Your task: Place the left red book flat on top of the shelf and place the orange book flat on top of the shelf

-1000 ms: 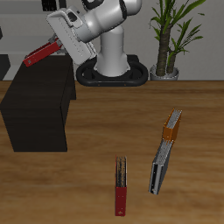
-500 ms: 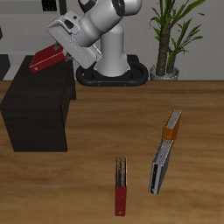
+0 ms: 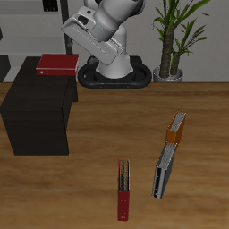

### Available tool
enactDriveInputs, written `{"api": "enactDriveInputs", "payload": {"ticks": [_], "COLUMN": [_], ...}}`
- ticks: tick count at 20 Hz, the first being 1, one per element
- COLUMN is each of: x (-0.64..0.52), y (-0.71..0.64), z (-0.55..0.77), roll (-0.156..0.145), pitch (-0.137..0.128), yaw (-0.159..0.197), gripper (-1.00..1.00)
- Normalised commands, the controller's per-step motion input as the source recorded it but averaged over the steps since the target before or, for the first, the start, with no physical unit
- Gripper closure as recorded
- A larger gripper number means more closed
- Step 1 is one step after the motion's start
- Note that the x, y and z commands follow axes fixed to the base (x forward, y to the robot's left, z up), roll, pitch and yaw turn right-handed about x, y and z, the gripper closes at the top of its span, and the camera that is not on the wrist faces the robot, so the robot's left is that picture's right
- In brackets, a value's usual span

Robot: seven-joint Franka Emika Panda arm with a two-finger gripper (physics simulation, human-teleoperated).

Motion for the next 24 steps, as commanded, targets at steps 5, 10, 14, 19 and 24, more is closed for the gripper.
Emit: {"api": "enactDriveInputs", "payload": {"ticks": [5, 10, 14, 19, 24], "x": [0.1, 0.11, 0.16, 0.14, 0.19], "y": [0.54, 0.52, 0.62, 0.62, 0.68], "z": [0.09, 0.0, -0.02, -0.01, -0.08], "roll": [0.103, 0.128, 0.157, 0.181, 0.161], "pitch": [-0.037, -0.028, -0.044, -0.055, -0.061], "yaw": [0.027, 0.014, 0.075, 0.031, 0.098], "gripper": [-1.0, -1.0, -1.0, -1.0, -1.0]}}
